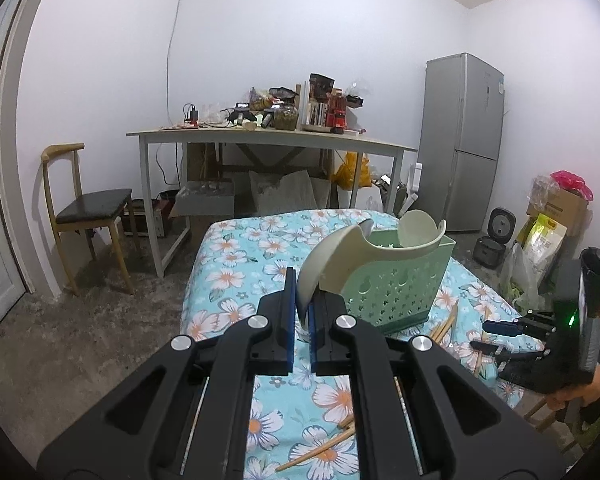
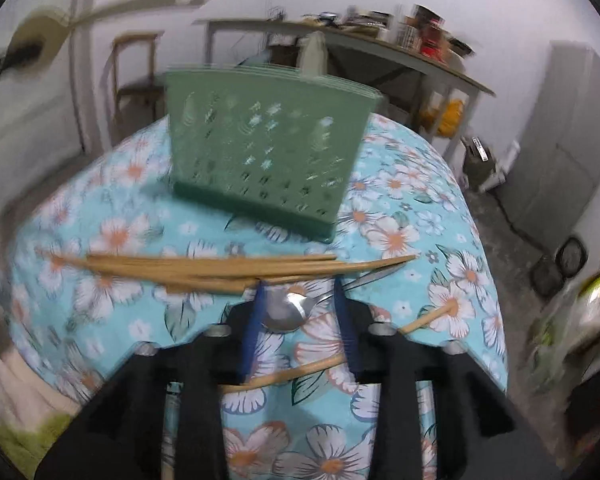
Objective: Organize utensils
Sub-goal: 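Grasp the second metal spoon with the right tool while the left tool carries the ladle over the caddy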
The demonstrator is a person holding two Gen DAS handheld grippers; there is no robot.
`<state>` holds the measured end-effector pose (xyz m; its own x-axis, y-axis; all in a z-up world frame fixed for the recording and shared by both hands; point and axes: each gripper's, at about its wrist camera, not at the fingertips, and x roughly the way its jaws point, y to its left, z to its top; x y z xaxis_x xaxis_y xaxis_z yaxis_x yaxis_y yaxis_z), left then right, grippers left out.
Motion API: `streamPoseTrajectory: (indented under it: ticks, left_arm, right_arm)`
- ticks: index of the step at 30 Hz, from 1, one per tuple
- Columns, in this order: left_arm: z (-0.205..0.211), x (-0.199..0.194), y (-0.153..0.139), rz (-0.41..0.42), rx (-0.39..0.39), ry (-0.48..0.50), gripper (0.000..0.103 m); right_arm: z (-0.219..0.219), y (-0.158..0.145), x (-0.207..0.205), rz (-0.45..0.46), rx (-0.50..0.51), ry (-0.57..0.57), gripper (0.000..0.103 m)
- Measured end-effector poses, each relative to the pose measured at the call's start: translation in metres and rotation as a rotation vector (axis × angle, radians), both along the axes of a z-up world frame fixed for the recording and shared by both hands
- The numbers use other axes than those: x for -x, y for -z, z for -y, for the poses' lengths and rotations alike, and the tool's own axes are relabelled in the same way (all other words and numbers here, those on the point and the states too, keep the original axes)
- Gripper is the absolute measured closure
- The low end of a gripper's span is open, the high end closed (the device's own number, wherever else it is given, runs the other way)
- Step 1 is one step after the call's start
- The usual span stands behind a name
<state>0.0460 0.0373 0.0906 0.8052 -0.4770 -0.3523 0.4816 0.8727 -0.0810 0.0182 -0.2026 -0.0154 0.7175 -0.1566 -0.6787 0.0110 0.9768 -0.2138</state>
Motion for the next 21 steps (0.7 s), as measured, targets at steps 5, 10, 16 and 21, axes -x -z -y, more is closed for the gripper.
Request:
streamPoseTrajectory:
  ticks: [5, 10, 16, 21]
  left_arm:
    - [0.001, -0.004, 0.003, -0.008, -0.003, -0.005, 0.099]
    - [-0.001, -0.01, 0.005, -0.02, 0.003, -0.013, 0.099]
    - [-0.003, -0.014, 0.009, -0.03, 0.014, -0.023, 0.099]
    - [-0.004, -0.014, 0.006, -0.014, 0.016, -0.032, 0.099]
  right_arm:
    - [-0.013, 0.028, -0.016, -0.103, 0.117, -0.067, 0.064]
    - [-0.026, 0.052, -0.024, -0.151, 0.275, -0.103, 0.065]
    - [-0.028, 0.06, -0.032, -0.157, 0.324, -0.057, 0.094]
    - [-0.025, 0.04, -0.027, -0.086, 0.288, -0.025, 0.098]
